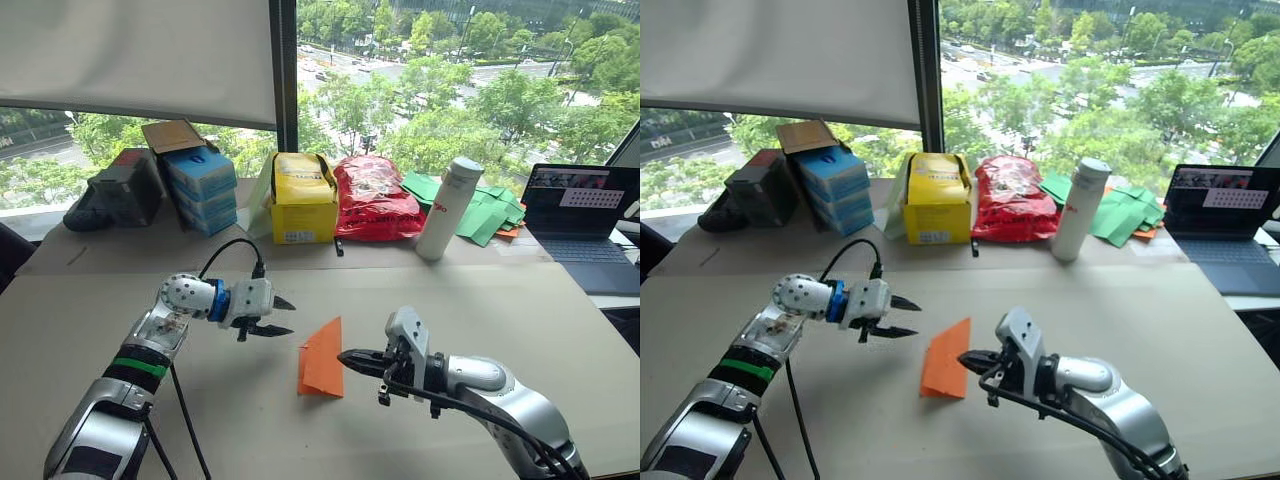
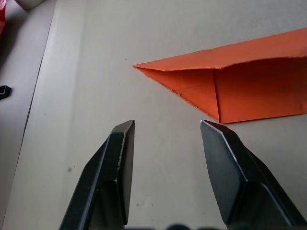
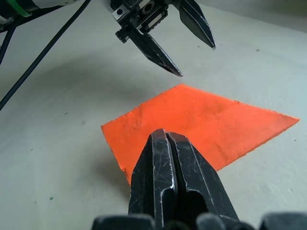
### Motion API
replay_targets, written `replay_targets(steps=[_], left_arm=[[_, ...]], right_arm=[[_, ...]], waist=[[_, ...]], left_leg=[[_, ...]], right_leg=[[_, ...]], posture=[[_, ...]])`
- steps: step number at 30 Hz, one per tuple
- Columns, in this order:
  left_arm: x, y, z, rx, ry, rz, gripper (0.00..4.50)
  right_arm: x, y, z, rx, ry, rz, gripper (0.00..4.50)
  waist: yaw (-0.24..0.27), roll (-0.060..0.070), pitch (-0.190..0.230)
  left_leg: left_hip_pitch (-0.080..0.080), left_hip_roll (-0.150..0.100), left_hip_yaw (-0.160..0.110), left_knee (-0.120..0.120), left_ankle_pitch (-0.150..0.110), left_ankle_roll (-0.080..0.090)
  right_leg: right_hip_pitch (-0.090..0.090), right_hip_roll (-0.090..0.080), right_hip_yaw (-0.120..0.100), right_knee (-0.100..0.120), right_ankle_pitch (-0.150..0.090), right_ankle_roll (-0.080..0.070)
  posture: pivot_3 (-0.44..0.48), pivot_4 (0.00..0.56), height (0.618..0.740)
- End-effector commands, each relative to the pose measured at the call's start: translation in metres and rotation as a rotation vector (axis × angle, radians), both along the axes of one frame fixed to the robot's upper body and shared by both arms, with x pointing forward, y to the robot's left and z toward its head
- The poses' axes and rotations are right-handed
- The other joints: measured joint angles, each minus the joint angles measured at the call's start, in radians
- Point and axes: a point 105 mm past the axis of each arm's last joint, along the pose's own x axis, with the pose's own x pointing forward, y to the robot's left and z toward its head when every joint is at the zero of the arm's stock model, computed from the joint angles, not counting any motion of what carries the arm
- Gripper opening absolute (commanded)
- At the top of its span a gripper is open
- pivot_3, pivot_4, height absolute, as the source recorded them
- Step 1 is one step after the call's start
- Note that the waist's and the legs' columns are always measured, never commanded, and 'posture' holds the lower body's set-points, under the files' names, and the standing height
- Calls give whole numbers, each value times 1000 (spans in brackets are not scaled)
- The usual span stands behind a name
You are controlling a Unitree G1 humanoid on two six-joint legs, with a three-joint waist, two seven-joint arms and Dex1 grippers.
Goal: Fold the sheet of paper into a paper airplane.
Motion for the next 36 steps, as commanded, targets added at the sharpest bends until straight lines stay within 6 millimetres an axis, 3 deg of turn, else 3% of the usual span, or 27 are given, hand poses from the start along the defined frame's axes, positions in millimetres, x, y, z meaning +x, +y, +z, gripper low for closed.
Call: replay_targets(steps=[1, 13, 25, 30, 36], left_arm=[[3, -13, 9, 60, -153, -157, 3864], [0, -47, 6, 133, -260, -404, 3864], [-1, -44, 0, 189, -306, -450, 52], [3, -36, -3, 209, -305, -401, 52], [10, -17, 7, 100, -142, -125, 52]], right_arm=[[2, -2, 10, 16, -36, -18, 0], [0, -5, 8, 14, -34, -78, 0], [-1, -2, 7, 22, -31, -90, 0], [10, -8, 11, 30, -49, -139, 0], [25, -25, 29, 56, -130, -261, 0]], waist=[[1, 0, 0], [-7, -1, 0], [-6, -1, 0], [-7, -1, 0], [-11, 0, 0]], left_leg=[[-1, 0, 0, 2, 0, 1], [-3, 0, 1, 4, -2, 4], [-3, 0, 1, 5, -2, 4], [-3, 0, 1, 5, -2, 4], [-3, 1, 1, 5, -2, 4]], right_leg=[[0, 0, -1, 0, 0, 0], [0, 1, 0, -1, 1, 3], [0, 1, 0, -1, 1, 3], [0, 1, 0, -1, 2, 3], [0, 1, 0, 1, 2, 3]], posture=[[0, 150, 740], [0, 150, 740], [0, 150, 740], [0, 150, 740], [0, 150, 740]])
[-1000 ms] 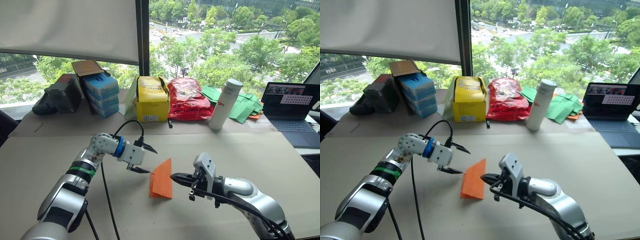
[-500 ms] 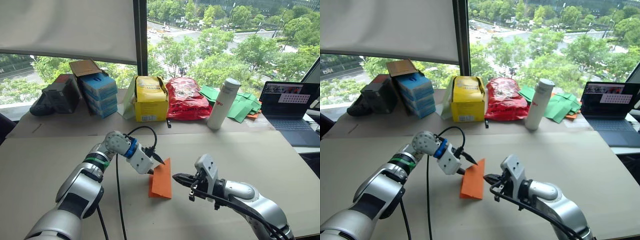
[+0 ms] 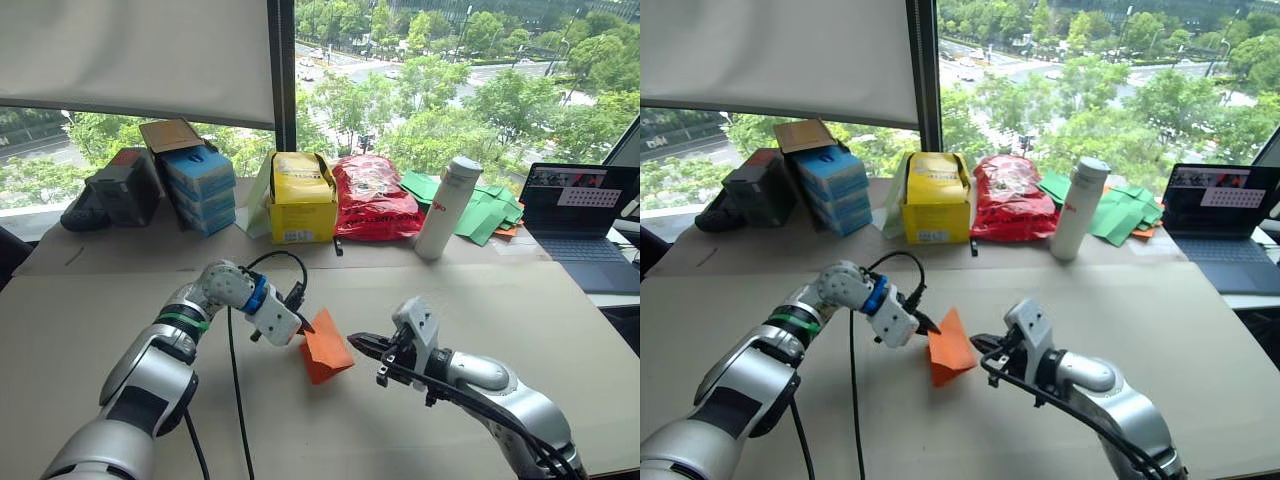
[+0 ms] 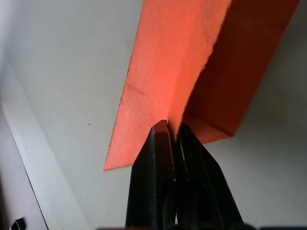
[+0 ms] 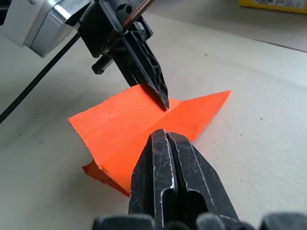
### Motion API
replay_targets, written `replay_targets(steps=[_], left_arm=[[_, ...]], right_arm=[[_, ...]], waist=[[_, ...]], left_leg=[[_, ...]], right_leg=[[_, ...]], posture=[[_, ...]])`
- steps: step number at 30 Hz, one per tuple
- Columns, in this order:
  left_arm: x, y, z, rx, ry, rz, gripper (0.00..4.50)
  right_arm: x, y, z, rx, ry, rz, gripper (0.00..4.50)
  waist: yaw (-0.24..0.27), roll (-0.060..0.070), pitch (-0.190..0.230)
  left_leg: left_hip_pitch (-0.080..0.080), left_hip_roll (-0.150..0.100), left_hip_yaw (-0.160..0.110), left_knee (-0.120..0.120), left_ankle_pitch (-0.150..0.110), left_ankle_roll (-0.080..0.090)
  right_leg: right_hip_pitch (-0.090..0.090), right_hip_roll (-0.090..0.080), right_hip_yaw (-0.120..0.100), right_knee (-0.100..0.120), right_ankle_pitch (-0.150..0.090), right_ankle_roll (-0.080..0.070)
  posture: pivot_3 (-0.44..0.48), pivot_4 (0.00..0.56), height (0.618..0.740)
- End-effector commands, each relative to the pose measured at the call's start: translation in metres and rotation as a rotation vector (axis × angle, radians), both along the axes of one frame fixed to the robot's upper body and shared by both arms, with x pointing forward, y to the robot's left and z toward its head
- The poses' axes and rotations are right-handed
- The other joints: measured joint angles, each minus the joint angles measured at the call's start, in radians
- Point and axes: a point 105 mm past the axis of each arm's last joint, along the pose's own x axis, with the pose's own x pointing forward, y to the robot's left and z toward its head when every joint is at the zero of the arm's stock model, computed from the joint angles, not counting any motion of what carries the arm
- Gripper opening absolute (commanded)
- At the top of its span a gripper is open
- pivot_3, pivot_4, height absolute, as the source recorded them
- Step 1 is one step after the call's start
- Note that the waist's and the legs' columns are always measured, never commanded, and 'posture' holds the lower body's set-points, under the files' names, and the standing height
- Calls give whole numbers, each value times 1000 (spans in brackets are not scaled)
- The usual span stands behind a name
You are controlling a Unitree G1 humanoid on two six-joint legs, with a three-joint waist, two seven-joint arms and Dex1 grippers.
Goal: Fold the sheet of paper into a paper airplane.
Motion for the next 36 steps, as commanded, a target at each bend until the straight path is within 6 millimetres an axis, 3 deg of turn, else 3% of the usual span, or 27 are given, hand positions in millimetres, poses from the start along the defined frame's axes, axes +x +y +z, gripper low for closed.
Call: replay_targets(steps=[1, 5, 8, 13, 17, 21, 26, 29, 31, 36], left_arm=[[0, 13, 17, -93, 113, 201, 52], [-25, 25, 23, -79, 237, 339, 52], [-39, 30, 12, -21, 283, 428, 52], [-42, 27, 0, -42, 309, 547, 52], [-43, 25, 2, -80, 326, 572, 1253], [-46, 28, 5, -111, 360, 577, 2569], [-51, 43, 18, -163, 438, 579, 4250], [-52, 59, 19, -168, 475, 610, 4262], [-49, 70, 22, -207, 502, 660, 4262], [-44, 75, 27, -325, 550, 737, 4262]], right_arm=[[5, -11, 19, 26, -85, -61, 0], [3, -11, 20, 37, -87, -70, 0], [1, -5, 15, 36, -73, -39, 0], [-1, 4, 10, -13, -83, 11, 0], [-5, 12, 9, -56, -119, 57, 0], [-10, 19, 12, -48, -154, 99, 1252], [-35, 36, 12, -70, -172, 262, 3009], [-39, 42, 8, -101, -192, 293, 4033], [-36, 50, 0, -167, -247, 284, 4465], [-25, 61, -15, -233, -322, 195, 4465]], waist=[[-4, 0, 0], [-15, 1, 0], [-9, 1, 0], [-1, 1, 1], [0, 1, 1], [0, 1, 1], [0, 1, 1], [-2, 1, 1], [-1, 1, 1], [1, 1, 1]], left_leg=[[0, 0, 0, 0, 0, 0], [-1, 1, 0, 0, 3, -5], [-1, 1, -1, 0, 2, -4], [2, 0, 0, 0, 0, -1], [2, 0, 0, 0, 1, -1], [2, 0, 0, 0, 1, -2], [2, 0, 0, 0, 2, -3], [2, 0, 0, 0, 1, -3], [3, 0, 0, 0, 1, -3], [3, 0, 1, 0, 5, -8]], right_leg=[[0, 0, 0, 2, 0, 0], [-1, 1, 1, 2, 0, 0], [0, 0, 1, 1, 0, 1], [1, 1, 3, 0, -1, 1], [1, 1, 3, 0, -1, 1], [0, 1, 4, 0, -1, 1], [0, 1, 4, 0, -1, 1], [0, 1, 4, 0, -1, 0], [0, 1, 4, 0, -1, 0], [0, 1, 4, 1, -1, 0]], posture=[[0, 150, 740], [0, 150, 740], [0, 150, 740], [0, 150, 740], [0, 150, 740], [0, 150, 740], [0, 150, 740], [0, 150, 740], [0, 150, 740], [0, 150, 740]])
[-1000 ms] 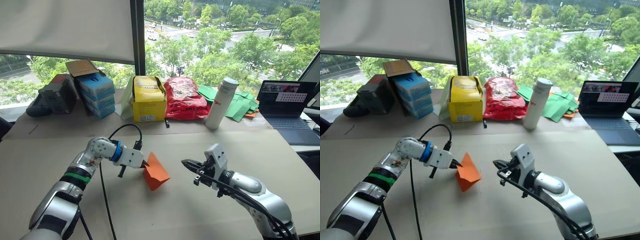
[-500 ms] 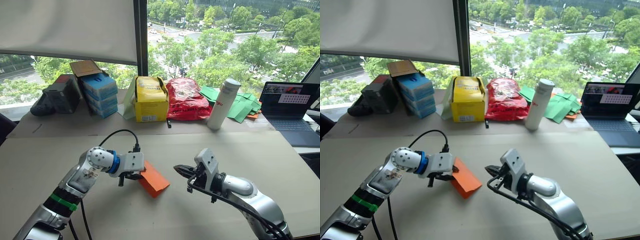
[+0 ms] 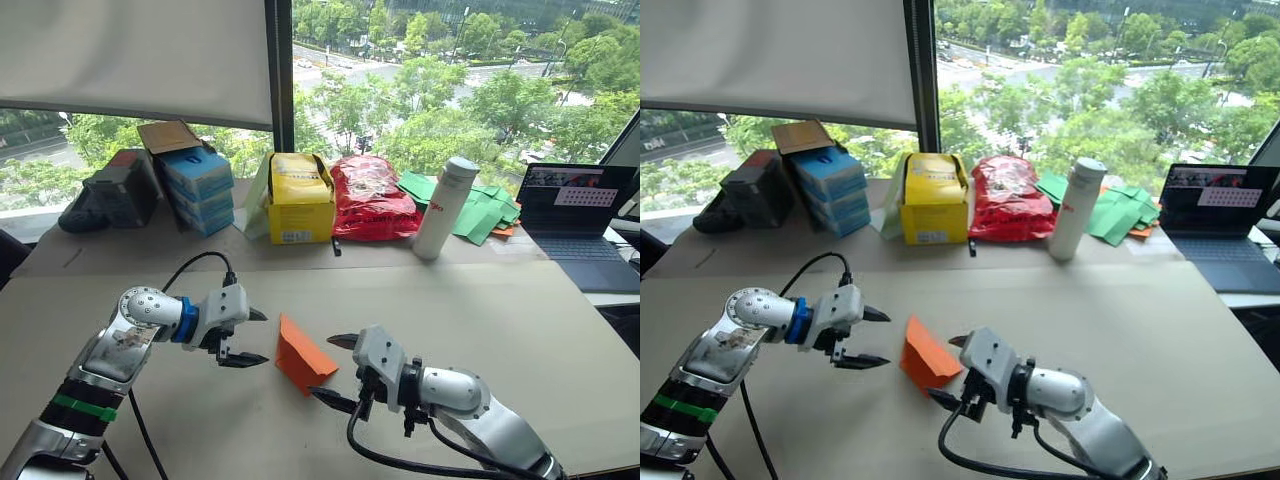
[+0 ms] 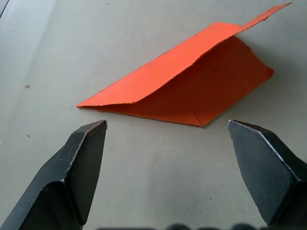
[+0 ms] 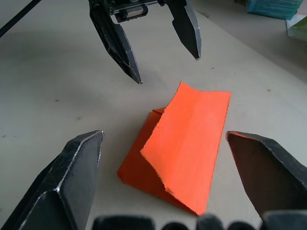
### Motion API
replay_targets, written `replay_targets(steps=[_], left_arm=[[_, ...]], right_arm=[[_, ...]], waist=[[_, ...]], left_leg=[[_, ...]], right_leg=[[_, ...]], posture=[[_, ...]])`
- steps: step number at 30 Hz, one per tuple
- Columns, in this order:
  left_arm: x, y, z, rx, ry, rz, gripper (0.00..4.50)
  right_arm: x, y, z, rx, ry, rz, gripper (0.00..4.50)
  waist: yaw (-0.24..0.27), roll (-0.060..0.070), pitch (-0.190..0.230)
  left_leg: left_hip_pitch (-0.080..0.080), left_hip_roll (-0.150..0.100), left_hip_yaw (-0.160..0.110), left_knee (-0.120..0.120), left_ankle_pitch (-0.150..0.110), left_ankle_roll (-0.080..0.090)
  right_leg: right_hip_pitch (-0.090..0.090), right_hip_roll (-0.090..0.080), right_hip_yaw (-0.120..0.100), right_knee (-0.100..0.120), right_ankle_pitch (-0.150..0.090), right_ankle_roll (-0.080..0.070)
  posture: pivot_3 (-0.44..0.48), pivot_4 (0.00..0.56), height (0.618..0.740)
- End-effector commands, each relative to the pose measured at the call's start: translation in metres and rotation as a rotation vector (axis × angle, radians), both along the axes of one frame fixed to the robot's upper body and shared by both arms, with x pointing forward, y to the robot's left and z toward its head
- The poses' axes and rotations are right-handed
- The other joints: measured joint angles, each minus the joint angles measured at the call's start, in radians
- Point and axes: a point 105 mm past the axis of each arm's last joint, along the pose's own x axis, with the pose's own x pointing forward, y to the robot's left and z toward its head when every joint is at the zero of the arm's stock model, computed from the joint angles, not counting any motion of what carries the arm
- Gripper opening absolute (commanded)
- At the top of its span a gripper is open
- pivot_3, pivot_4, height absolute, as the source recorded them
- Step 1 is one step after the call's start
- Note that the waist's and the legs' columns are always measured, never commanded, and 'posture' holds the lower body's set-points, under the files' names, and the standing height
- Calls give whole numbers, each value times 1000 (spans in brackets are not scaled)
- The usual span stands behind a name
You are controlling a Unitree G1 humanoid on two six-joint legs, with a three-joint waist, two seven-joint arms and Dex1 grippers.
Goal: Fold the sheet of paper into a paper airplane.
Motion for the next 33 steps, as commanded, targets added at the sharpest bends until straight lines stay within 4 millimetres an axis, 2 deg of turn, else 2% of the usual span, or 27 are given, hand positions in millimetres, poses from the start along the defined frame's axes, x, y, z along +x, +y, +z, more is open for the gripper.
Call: replay_targets(steps=[1, 4, 5, 9, 17, 18, 22, 25, 27, 30, 33], left_arm=[[2, -1, 13, -92, -19, 51, 4262], [1, -2, 13, -140, -7, 88, 4262], [0, -2, 13, -147, -5, 98, 4262], [2, -1, 14, -167, -9, 135, 4262], [7, -5, 15, -169, -15, 143, 4262], [8, -6, 15, -168, -20, 142, 4262], [9, -8, 17, -184, -25, 151, 4262], [10, -7, 21, -229, -20, 164, 4262], [8, -8, 25, -284, 10, 157, 4262], [6, -9, 27, -316, 36, 136, 4262], [10, -8, 25, -327, 43, 145, 4262]], right_arm=[[8, 0, 1, -30, -102, -56, 4465], [10, -2, -2, -41, -128, -85, 4465], [10, -2, -1, -36, -140, -90, 4235], [9, -3, 1, -28, -161, -106, 2980], [10, -5, 0, -23, -145, -106, 157], [10, -5, 0, -23, -140, -107, 14], [13, -6, 1, -39, -155, -93, 14], [19, -8, 12, -27, -206, -66, 14], [14, -8, 17, -64, -278, 90, 14], [10, -12, 10, -143, -321, 274, 14], [16, -16, 8, -176, -375, 407, 14]], waist=[[3, 0, 0], [2, 0, 0], [1, 0, 0], [0, 0, 0], [1, 0, 0], [1, 0, 0], [1, 0, 0], [0, 0, 0], [0, 0, 0], [0, 0, 0], [-2, 0, 0]], left_leg=[[0, 0, 0, 0, 1, -1], [0, -1, 0, 1, 1, -1], [0, -1, 0, 1, 1, -1], [0, 0, 0, 0, 2, -3], [1, 0, 0, 0, 1, -2], [1, 0, 0, 0, 1, -2], [1, 0, 0, 0, 1, -2], [1, 0, 0, 0, 1, -2], [1, 0, 0, 0, 1, -2], [1, 0, 0, 0, 1, -2], [1, 0, 0, 0, 1, -2]], right_leg=[[0, 0, 0, 0, 0, 0], [1, -1, 0, 0, 0, 1], [1, -1, 0, 0, 0, 1], [0, 0, 1, 0, 0, 0], [0, 0, 1, 0, 0, 0], [0, 0, 1, 0, 0, 0], [0, 0, 1, 0, 0, 0], [0, 0, 1, 1, 0, 0], [0, 0, 1, 1, 0, 0], [1, 0, 1, 0, 0, 0], [1, 1, 1, 0, 0, 0]], posture=[[0, 150, 740], [0, 150, 740], [0, 150, 740], [0, 150, 740], [0, 150, 740], [0, 150, 740], [0, 150, 740], [0, 150, 740], [0, 150, 740], [0, 150, 740], [0, 150, 740]])
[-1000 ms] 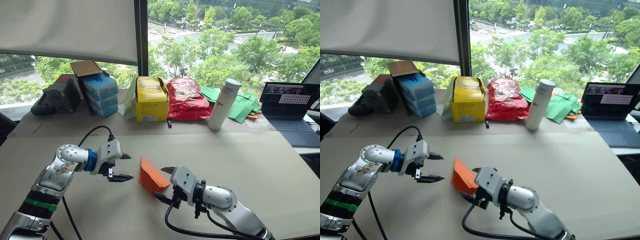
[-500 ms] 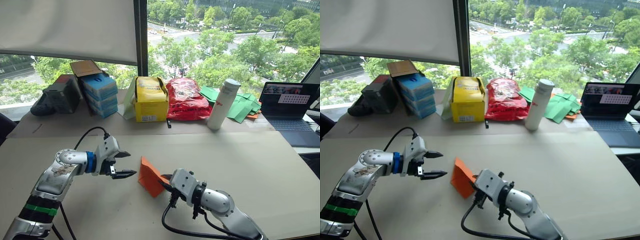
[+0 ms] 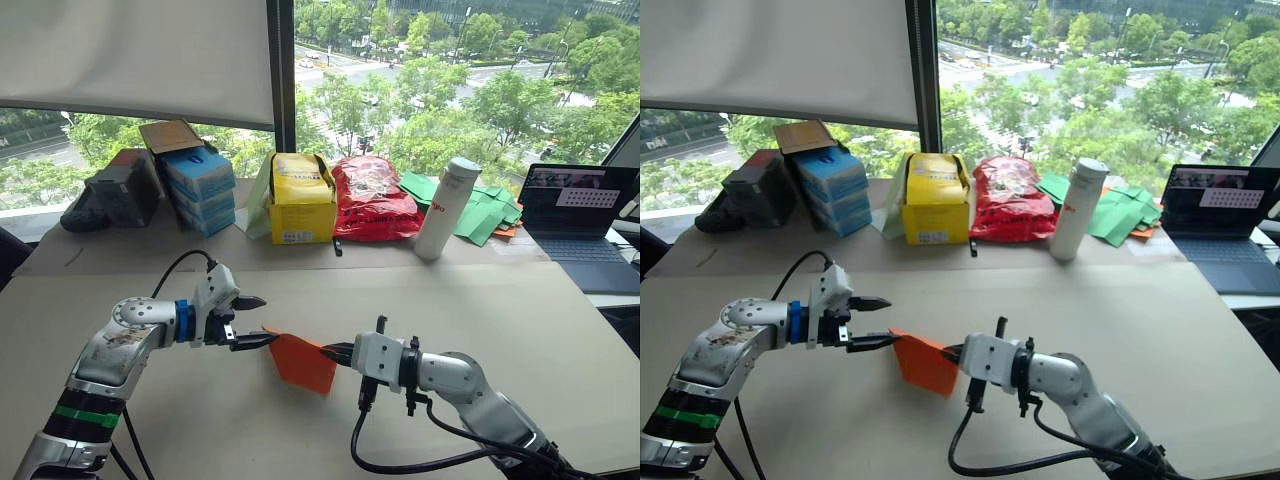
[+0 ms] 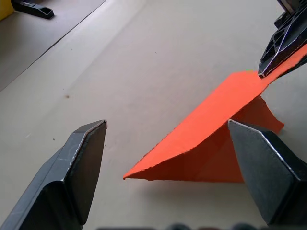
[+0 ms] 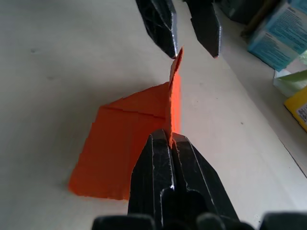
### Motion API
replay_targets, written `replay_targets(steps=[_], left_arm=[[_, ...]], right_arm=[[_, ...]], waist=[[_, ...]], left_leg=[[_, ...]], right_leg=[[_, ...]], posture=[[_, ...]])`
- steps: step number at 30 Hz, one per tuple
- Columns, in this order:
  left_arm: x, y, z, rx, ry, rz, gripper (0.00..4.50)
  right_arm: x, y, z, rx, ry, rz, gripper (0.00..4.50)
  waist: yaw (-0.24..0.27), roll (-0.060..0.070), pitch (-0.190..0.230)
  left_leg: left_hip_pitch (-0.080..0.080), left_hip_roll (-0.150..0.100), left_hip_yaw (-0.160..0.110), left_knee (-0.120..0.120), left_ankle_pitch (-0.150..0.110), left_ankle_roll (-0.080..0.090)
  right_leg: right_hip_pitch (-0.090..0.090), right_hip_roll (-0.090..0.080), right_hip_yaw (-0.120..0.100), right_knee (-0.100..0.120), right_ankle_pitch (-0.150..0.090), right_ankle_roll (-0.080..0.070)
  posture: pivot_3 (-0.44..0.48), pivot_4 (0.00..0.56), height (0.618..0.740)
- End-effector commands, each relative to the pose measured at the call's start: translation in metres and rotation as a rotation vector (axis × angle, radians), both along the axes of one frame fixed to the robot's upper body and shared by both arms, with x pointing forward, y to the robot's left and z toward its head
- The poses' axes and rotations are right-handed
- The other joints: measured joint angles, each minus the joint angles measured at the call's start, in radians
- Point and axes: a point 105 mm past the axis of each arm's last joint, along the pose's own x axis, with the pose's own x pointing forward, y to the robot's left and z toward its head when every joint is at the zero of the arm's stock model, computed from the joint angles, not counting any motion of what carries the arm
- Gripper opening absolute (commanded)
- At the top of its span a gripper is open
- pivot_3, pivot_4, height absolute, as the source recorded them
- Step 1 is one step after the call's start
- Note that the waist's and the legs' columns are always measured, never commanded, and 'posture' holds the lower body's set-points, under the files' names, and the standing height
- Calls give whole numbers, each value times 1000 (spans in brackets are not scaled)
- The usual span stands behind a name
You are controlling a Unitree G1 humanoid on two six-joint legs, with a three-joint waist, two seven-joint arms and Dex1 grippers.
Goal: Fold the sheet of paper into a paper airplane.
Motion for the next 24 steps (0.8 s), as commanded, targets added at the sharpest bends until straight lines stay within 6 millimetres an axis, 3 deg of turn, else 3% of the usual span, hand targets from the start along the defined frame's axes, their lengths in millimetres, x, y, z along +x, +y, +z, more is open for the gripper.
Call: replay_targets(steps=[1, 8, 20, 21, 24], left_arm=[[4, 0, 10, -30, -29, -10, 4262], [-6, -3, 10, -50, -5, -30, 4262], [-13, -1, 10, -61, 15, -26, 4262], [-13, -1, 10, -64, 16, -26, 4007], [-18, -1, 10, -81, 43, -45, 3079]], right_arm=[[0, 0, 5, -28, -88, 178, 14], [10, -1, -2, -83, -183, 319, 14], [19, -2, -15, -93, -86, 267, 14], [19, -2, -15, -92, -85, 261, 0], [19, -2, -15, -86, -68, 250, 941]], waist=[[-2, 0, 0], [-8, 0, 0], [-8, 0, 0], [-8, 0, 0], [-8, 0, 0]], left_leg=[[0, 0, 0, 0, 0, 0], [0, 0, 1, 0, 0, 0], [0, 1, 0, 0, 1, -1], [0, 1, 0, 0, 1, -1], [0, 1, 0, 0, 1, -1]], right_leg=[[0, 0, 0, 0, 0, 0], [0, 0, 1, 1, 0, 0], [0, -2, 2, 1, 0, 0], [0, -2, 3, 1, 0, 0], [-1, -2, 3, 1, 0, 0]], posture=[[0, 150, 740], [0, 150, 740], [0, 150, 740], [0, 150, 740], [0, 150, 740]])
